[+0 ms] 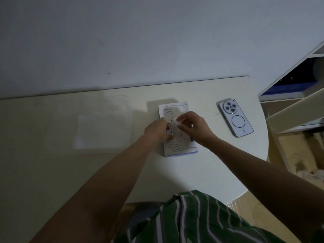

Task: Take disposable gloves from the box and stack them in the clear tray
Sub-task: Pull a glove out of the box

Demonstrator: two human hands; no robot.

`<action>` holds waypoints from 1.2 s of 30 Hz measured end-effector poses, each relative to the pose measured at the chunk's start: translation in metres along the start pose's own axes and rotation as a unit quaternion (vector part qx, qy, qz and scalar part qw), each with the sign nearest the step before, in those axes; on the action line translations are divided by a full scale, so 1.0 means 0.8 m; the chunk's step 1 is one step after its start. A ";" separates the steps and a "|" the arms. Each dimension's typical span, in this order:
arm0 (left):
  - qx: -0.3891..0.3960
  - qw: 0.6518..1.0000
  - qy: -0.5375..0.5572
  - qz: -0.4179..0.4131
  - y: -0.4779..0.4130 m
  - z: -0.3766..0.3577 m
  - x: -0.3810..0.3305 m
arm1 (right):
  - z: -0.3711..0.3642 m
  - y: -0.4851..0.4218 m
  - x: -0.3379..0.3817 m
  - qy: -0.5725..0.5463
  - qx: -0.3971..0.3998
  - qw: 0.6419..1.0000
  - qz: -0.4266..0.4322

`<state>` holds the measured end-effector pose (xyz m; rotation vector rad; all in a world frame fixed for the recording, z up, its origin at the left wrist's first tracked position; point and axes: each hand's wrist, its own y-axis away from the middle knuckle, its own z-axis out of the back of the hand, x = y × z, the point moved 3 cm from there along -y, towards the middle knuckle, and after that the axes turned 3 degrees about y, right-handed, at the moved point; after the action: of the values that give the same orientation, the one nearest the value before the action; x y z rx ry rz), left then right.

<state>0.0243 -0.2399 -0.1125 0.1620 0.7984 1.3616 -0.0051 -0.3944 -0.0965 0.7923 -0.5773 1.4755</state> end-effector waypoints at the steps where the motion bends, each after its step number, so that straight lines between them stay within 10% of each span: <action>1: -0.001 1.000 0.000 0.001 0.001 0.000 0.000 | -0.003 -0.002 0.001 0.024 0.006 1.000 -0.004; 19: -0.002 1.000 0.022 0.011 0.010 -0.002 -0.002 | -0.008 -0.010 -0.003 0.133 0.065 0.982 -0.117; 31: -0.004 1.000 0.007 0.011 0.009 -0.002 -0.005 | 0.018 -0.009 0.001 -0.033 0.099 0.985 -0.135; 36: -0.004 1.000 -0.006 0.012 0.010 -0.002 -0.007 | 0.033 -0.001 -0.001 -0.227 -0.011 0.968 -0.105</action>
<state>0.0169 -0.2436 -0.1072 0.1731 0.7829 1.3858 -0.0011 -0.4145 -0.0804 1.1502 -0.8224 1.0936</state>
